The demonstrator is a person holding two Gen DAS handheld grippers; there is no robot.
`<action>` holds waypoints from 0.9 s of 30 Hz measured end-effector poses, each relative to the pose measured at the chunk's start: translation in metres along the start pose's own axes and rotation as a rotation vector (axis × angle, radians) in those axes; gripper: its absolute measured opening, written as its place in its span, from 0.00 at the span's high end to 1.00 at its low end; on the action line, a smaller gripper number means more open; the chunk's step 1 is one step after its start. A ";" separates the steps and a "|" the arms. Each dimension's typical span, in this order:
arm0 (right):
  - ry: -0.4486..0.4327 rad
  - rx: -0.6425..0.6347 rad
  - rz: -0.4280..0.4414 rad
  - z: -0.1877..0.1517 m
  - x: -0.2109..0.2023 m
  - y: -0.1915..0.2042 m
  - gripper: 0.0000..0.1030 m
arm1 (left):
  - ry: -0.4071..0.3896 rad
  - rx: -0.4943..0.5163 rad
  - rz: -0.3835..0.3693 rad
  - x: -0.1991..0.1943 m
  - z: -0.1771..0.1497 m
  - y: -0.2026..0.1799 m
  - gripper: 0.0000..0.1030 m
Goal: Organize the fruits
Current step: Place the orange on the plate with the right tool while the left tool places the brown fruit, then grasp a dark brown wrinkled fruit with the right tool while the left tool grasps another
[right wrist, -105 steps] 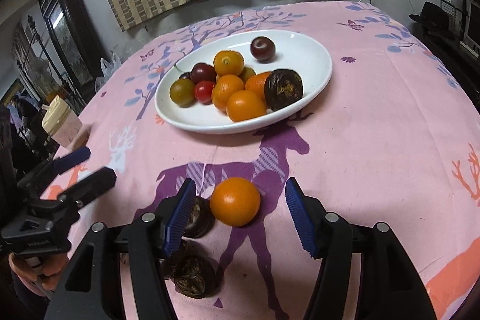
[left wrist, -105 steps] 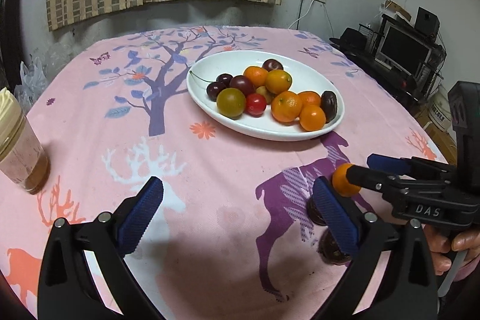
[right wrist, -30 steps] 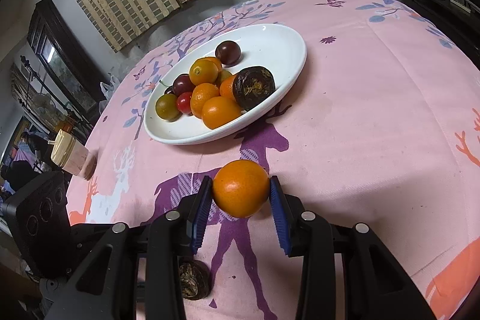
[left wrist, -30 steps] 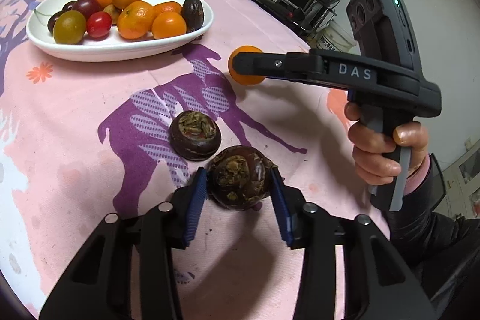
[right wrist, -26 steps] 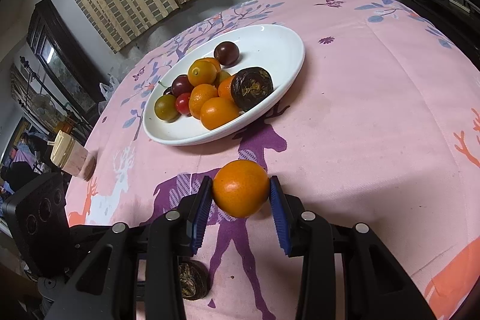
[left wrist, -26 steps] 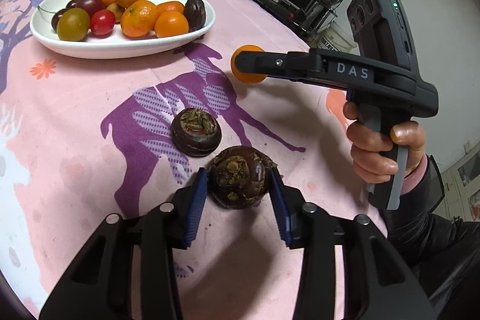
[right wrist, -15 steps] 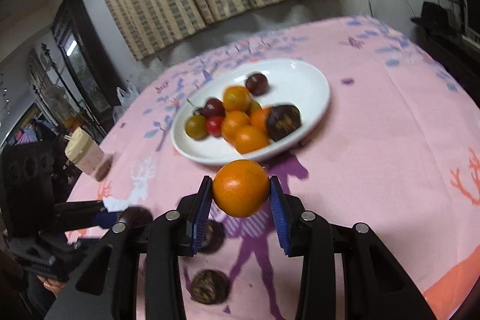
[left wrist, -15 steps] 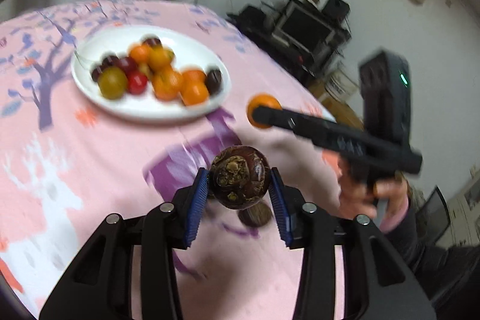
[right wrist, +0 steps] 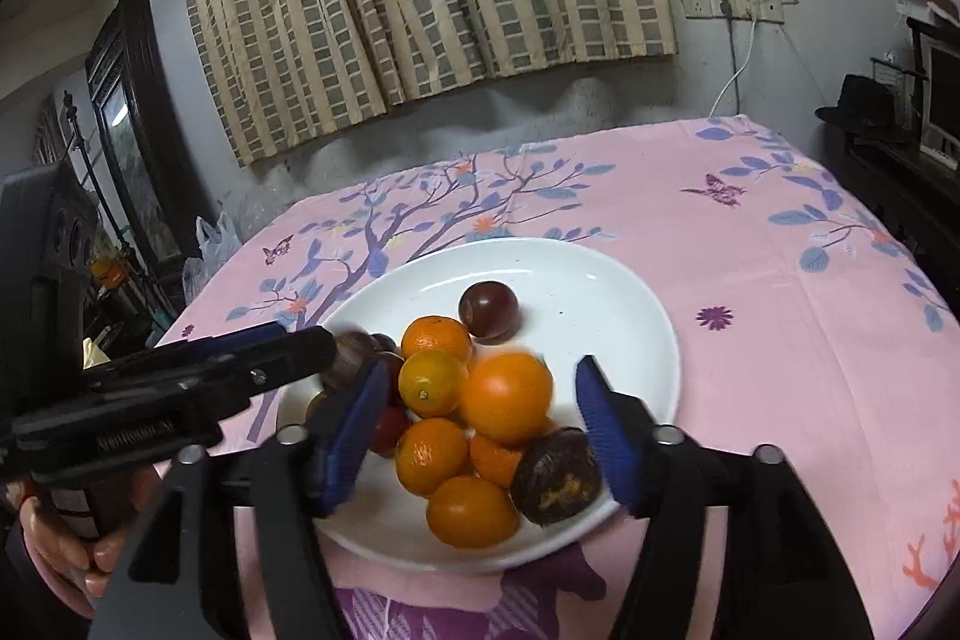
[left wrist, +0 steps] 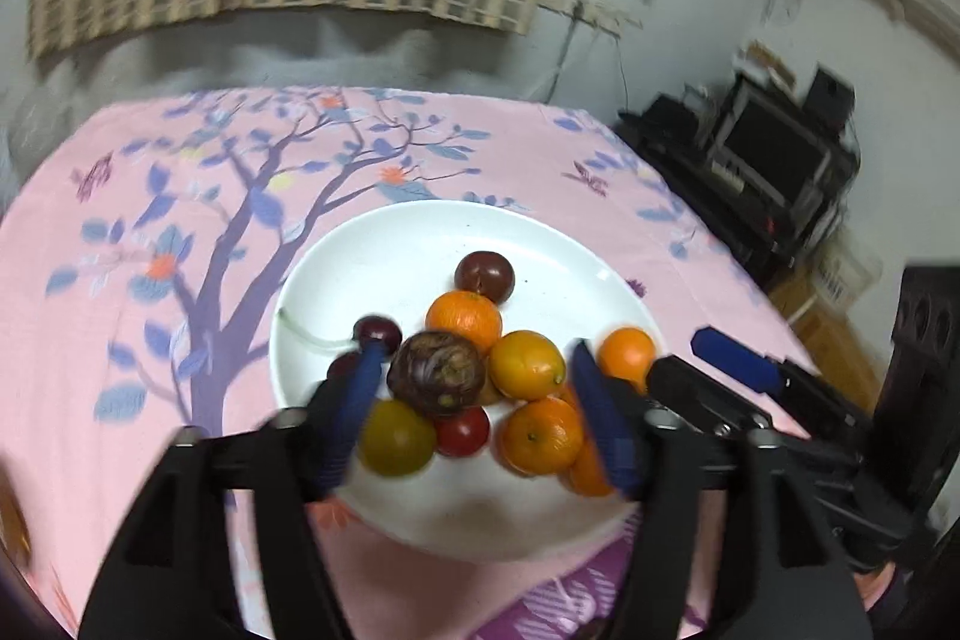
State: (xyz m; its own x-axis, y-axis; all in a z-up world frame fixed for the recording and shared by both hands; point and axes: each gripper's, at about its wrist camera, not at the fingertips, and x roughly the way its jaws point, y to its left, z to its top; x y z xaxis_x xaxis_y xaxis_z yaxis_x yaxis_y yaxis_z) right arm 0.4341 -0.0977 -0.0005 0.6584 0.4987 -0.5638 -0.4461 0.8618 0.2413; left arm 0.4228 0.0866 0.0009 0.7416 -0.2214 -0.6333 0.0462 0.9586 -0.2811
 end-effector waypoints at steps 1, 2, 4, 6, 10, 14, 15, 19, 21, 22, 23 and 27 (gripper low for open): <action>-0.001 -0.020 0.007 -0.001 -0.007 0.004 0.35 | -0.009 -0.012 0.011 -0.006 -0.005 0.000 0.12; 0.002 -0.031 -0.003 -0.002 -0.014 0.006 0.33 | -0.013 -0.018 0.050 -0.016 -0.011 0.000 0.08; 0.026 -0.041 -0.013 -0.007 -0.025 0.012 0.29 | -0.002 0.001 0.108 -0.032 -0.024 -0.002 0.06; 0.061 -0.030 0.014 -0.019 -0.035 0.014 0.26 | 0.011 0.008 0.148 -0.046 -0.042 -0.002 0.05; 0.184 0.000 0.021 -0.063 -0.042 0.015 0.24 | -0.013 -0.008 0.216 -0.066 -0.086 0.009 0.05; 0.260 -0.082 -0.009 -0.094 -0.050 0.027 0.24 | 0.083 -0.036 0.297 -0.058 -0.114 0.019 0.05; 0.264 -0.107 -0.013 -0.099 -0.053 0.031 0.24 | 0.094 -0.040 0.278 -0.058 -0.114 0.021 0.05; 0.291 -0.190 -0.033 -0.116 -0.058 0.042 0.24 | 0.056 -0.052 0.291 -0.067 -0.113 0.021 0.05; 0.318 -0.220 -0.021 -0.122 -0.058 0.047 0.24 | 0.055 -0.051 0.302 -0.068 -0.114 0.021 0.05; 0.327 -0.233 -0.012 -0.125 -0.059 0.049 0.24 | 0.059 -0.053 0.303 -0.066 -0.114 0.022 0.05; 0.332 -0.250 -0.002 -0.127 -0.059 0.052 0.26 | 0.066 -0.058 0.301 -0.066 -0.114 0.022 0.05; 0.337 -0.282 0.022 -0.128 -0.062 0.059 0.31 | 0.074 -0.067 0.295 -0.063 -0.113 0.026 0.05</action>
State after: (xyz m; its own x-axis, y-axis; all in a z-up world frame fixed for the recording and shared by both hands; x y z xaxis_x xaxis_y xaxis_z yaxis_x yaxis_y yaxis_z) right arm 0.2896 -0.0894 -0.0525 0.4334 0.4183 -0.7983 -0.6365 0.7691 0.0574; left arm 0.3014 0.1049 -0.0481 0.6657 0.0502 -0.7446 -0.2102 0.9700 -0.1225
